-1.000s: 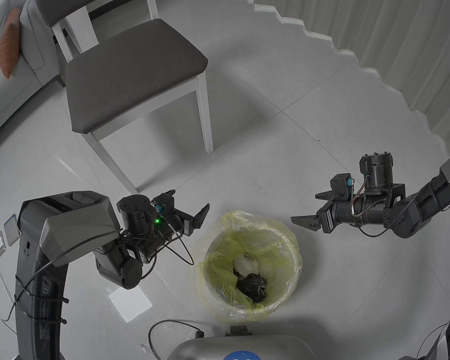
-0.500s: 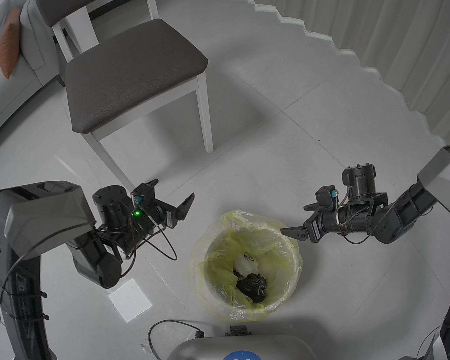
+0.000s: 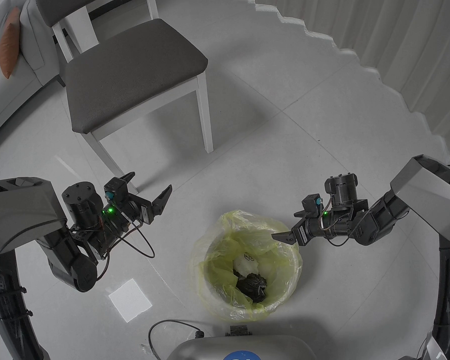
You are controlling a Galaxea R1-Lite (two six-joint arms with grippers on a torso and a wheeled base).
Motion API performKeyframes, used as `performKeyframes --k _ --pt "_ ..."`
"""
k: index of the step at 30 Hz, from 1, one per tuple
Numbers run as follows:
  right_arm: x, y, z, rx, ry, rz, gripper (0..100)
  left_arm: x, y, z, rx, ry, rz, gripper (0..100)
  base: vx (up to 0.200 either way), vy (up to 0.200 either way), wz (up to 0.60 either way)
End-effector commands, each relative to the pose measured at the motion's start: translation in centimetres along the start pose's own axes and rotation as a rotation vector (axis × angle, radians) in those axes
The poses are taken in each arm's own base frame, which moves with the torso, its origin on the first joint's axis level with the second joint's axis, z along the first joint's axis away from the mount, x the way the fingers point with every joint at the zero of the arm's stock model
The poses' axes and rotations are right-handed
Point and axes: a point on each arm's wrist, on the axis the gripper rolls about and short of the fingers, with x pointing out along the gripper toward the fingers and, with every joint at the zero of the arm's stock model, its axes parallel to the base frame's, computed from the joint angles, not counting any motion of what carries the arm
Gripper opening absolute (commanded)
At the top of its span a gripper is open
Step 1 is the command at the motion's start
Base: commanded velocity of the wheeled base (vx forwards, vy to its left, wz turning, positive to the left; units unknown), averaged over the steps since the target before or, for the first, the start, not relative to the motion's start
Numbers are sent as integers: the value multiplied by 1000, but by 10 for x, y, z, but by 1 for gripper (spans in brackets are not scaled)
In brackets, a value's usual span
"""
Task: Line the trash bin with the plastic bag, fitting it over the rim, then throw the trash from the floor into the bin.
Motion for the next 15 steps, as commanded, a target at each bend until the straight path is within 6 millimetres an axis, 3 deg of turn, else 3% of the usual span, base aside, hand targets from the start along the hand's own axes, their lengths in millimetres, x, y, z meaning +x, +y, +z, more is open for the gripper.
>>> performKeyframes --k 1,2,15 --pt "6 -2 -8 -1 15 3 100 -2 2 2 2 -11 7 100 0 0 0" --pt "5 -2 -7 -3 14 2 0 -2 2 1 0 -10 7 100 0 0 0" --pt "0 -4 -3 5 0 -8 0 -1 2 -2 1 0 7 100 0 0 0"
